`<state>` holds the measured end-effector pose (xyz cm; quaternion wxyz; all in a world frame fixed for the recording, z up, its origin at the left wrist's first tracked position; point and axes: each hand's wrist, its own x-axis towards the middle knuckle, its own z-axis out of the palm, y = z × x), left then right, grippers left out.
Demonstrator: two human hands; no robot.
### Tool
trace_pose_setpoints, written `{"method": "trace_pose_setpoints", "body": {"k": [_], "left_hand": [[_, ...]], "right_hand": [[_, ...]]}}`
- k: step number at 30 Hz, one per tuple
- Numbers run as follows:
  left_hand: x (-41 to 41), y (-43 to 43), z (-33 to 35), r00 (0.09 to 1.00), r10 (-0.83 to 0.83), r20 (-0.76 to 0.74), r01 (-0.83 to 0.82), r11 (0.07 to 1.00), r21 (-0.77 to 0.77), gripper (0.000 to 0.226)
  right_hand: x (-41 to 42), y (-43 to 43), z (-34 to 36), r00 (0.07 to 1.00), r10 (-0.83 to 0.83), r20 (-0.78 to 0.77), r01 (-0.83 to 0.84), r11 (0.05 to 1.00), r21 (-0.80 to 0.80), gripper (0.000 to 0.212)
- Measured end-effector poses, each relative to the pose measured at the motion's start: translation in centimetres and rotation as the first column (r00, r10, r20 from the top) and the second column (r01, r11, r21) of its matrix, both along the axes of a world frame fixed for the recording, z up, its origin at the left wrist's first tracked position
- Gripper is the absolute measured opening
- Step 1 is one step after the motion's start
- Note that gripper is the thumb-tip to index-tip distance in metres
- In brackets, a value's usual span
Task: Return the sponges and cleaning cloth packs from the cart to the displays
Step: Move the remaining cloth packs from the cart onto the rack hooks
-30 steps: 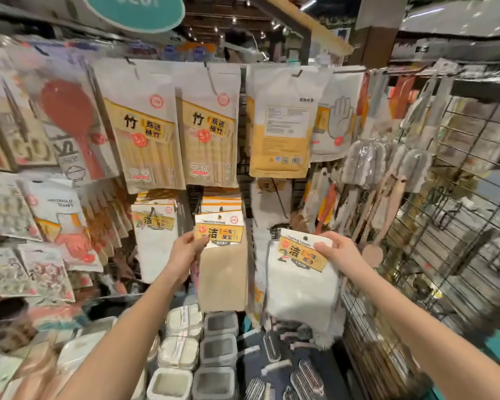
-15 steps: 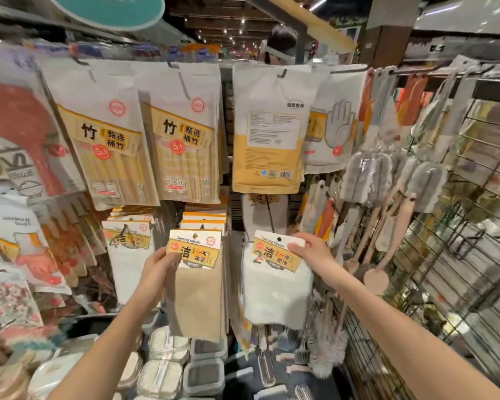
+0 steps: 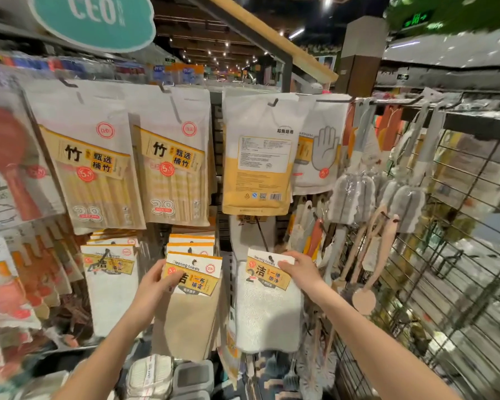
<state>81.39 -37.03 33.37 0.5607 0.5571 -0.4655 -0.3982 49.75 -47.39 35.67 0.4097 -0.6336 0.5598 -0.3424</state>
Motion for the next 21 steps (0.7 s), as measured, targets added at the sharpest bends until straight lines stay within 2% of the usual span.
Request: {"method": "trace_pose_setpoints", "body": {"k": [3,6,8,10,12,16,21], "left_hand": [[0.4,0.3,-0.3,0.995,-0.006,-0.099,0.008,1.000,0.015,0.024],[0.9,0.2,-0.4,0.997,-0.017,-0.076,0.018,1.000,0.014,0.029],[1.0,0.1,0.0,0.995,-0.055,-0.083,0.056,0.998,0.003,0.046],[1.1,0.0,0.4,0.992,-0.102,-0.081,0.102,0.995,0.000,0.060],[0.9,0.0,0.7,0.994,-0.098,-0.043,0.097,0.995,-0.006,0.055],[0.2,0.1,1.1,0.999,0.025,0.021,-0.024,0.999,-0.023,0.030],[-1.0,-0.3,1.3,1.000,0.020,-0.002,-0.020,1.000,0.016,0.025]], "right_hand": [[0.6,0.2,0.0,1.000,0.009,-0.016,-0.009,1.000,-0.005,0.021],[1.3,0.1,0.0,1.000,0.008,-0.028,-0.008,1.000,-0.001,0.023],[1.8,-0.4,-0.4,0.999,-0.004,-0.040,0.004,1.000,-0.003,0.016],[1.9,-1.1,-1.2,0.998,-0.004,-0.061,0.003,1.000,-0.012,0.024],[1.9,-1.2,-1.2,0.997,-0.018,-0.070,0.018,1.000,0.001,0.040],[2.0,-0.2,0.2,0.995,-0.036,-0.097,0.036,0.999,-0.011,0.029],[1.6,0.0,0.5,0.992,-0.060,-0.108,0.061,0.998,0.004,0.029]]}}
